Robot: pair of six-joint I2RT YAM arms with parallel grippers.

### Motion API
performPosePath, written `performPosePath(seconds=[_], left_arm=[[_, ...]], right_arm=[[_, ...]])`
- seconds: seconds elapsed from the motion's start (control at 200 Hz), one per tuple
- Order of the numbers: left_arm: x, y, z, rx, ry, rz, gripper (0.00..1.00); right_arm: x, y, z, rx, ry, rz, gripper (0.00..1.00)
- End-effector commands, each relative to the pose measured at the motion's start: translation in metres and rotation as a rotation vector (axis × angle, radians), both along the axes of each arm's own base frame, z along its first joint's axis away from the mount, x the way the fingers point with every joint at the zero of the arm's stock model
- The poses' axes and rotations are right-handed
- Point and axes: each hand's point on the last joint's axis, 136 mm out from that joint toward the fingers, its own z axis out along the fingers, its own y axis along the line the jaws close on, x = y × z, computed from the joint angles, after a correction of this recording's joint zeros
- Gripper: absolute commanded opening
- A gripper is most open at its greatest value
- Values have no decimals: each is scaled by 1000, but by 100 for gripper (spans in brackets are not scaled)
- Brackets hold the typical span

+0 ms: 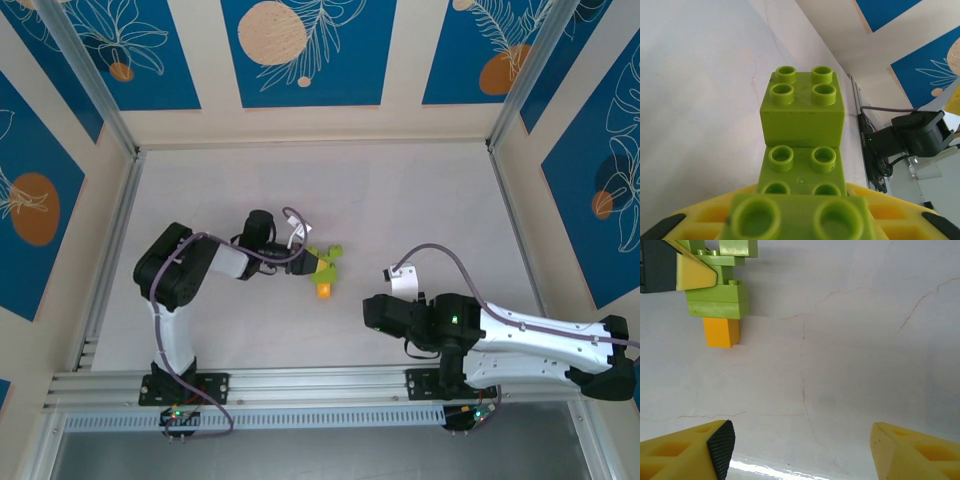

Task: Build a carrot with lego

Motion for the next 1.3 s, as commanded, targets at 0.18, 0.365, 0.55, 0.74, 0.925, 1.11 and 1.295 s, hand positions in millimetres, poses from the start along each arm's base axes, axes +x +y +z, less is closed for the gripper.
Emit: performPosePath(seconds=[0.18, 0.365, 0.55, 0.74, 0.925, 1.11, 1.295], left_arm=[[16, 3, 6, -36, -10, -2, 55], [21, 6, -1, -24, 3, 18, 65], [31, 10, -11, 6, 30, 47, 84], [32, 16, -25, 43, 81, 64, 99], [26, 23, -45, 119, 125, 97, 99], [12, 56, -84, 291, 198, 255, 99], [34, 102, -79, 392, 180, 438, 99]], right_arm=[[1, 0, -5, 2, 8, 2, 73], [0, 1, -7, 5, 15, 0, 73], [0, 1, -8, 8, 16, 0, 73], [0, 0, -9, 13, 18, -5, 72], [-1, -2, -9, 13, 16, -4, 72], [1, -16, 4, -8, -15, -23, 72], [2, -21, 12, 22, -56, -4, 72]])
